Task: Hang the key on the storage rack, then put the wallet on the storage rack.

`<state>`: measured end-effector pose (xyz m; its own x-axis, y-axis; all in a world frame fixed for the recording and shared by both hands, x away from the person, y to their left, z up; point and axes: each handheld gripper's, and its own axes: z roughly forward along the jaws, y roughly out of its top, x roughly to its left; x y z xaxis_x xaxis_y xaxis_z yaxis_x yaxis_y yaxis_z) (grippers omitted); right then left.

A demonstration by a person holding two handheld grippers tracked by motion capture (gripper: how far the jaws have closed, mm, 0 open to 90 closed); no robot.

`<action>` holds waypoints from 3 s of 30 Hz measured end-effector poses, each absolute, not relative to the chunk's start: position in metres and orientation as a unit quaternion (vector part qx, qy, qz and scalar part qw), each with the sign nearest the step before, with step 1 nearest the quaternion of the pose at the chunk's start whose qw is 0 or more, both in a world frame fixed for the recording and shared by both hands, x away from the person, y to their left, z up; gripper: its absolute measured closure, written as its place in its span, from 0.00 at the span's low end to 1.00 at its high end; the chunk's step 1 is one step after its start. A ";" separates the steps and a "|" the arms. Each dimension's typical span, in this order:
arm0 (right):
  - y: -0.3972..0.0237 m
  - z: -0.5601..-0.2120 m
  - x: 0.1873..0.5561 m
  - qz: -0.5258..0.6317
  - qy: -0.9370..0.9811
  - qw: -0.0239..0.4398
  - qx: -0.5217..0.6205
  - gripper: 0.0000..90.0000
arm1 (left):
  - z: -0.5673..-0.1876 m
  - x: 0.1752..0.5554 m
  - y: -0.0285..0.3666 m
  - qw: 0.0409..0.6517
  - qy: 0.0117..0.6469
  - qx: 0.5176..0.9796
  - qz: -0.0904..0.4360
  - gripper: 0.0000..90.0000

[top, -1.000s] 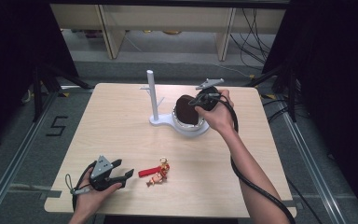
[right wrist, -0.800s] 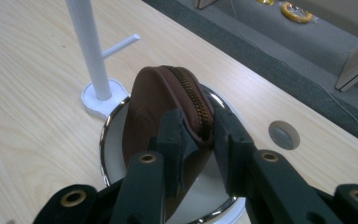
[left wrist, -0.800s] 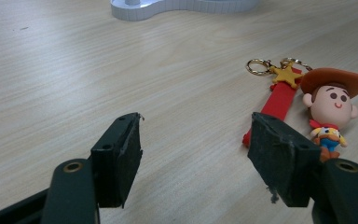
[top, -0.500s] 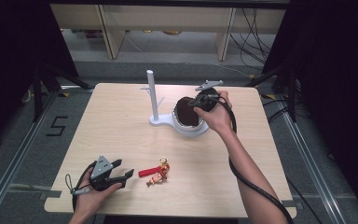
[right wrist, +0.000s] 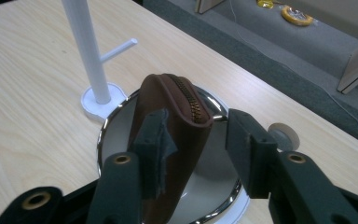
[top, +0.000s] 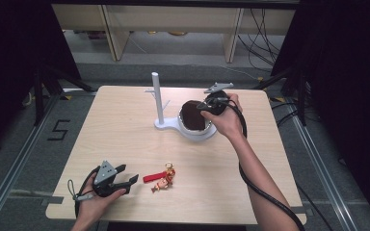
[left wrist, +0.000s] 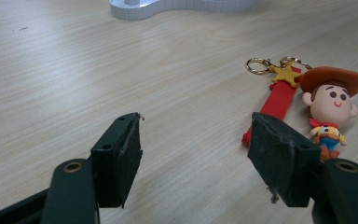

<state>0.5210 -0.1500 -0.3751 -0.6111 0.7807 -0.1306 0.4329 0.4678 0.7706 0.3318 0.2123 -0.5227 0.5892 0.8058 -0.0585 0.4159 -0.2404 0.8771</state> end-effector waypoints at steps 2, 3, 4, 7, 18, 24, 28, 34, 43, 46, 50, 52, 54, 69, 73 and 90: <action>-0.153 -0.373 0.518 0.366 0.818 0.237 0.375 0.61 | -0.523 0.332 0.212 0.467 0.402 0.759 0.208 0.37; -0.154 -0.371 0.516 0.368 0.817 0.228 0.382 0.58 | -0.523 0.332 0.212 0.467 0.403 0.759 0.208 0.37; -0.155 -0.370 0.513 0.368 0.815 0.221 0.390 0.56 | -0.523 0.332 0.212 0.467 0.403 0.759 0.208 0.37; -0.161 -0.367 0.505 0.367 0.812 0.212 0.402 0.51 | -0.523 0.332 0.212 0.467 0.404 0.759 0.205 0.37; -0.195 -0.387 0.480 0.327 0.816 0.165 0.448 0.51 | -0.519 0.333 0.208 0.476 0.394 0.761 0.199 0.33; -0.210 -0.408 0.471 0.296 0.829 0.181 0.438 0.61 | -0.516 0.333 0.208 0.480 0.396 0.756 0.202 0.32; -0.217 -0.416 0.463 0.293 0.826 0.169 0.450 0.69 | -0.513 0.331 0.208 0.481 0.393 0.756 0.205 0.32; -0.222 -0.419 0.455 0.283 0.820 0.150 0.475 0.76 | -0.503 0.328 0.207 0.486 0.383 0.759 0.199 0.34; -0.233 -0.423 0.447 0.261 0.824 0.116 0.489 0.76 | -0.476 0.336 0.194 0.447 0.343 0.809 0.169 0.41; -0.236 -0.423 0.443 0.261 0.822 0.115 0.493 0.75 | -0.466 0.341 0.188 0.411 0.307 0.845 0.151 0.44; -0.240 -0.425 0.439 0.255 0.823 0.113 0.495 0.74 | -0.458 0.348 0.175 0.360 0.266 0.886 0.122 0.46; -0.242 -0.427 0.436 0.253 0.822 0.113 0.498 0.73 | -0.457 0.349 0.165 0.334 0.248 0.903 0.108 0.47; -0.244 -0.429 0.435 0.249 0.825 0.111 0.495 0.73 | -0.459 0.350 0.154 0.316 0.233 0.915 0.094 0.48; -0.241 -0.436 0.433 0.242 0.827 0.094 0.499 0.71 | -0.467 0.361 0.107 0.203 0.206 0.956 0.046 0.58; -0.241 -0.436 0.432 0.240 0.827 0.090 0.500 0.71 | -0.470 0.365 0.100 0.200 0.202 0.958 0.048 0.58; -0.241 -0.440 0.432 0.247 0.827 0.088 0.496 0.70 | -0.481 0.368 0.085 0.171 0.196 0.964 0.061 0.61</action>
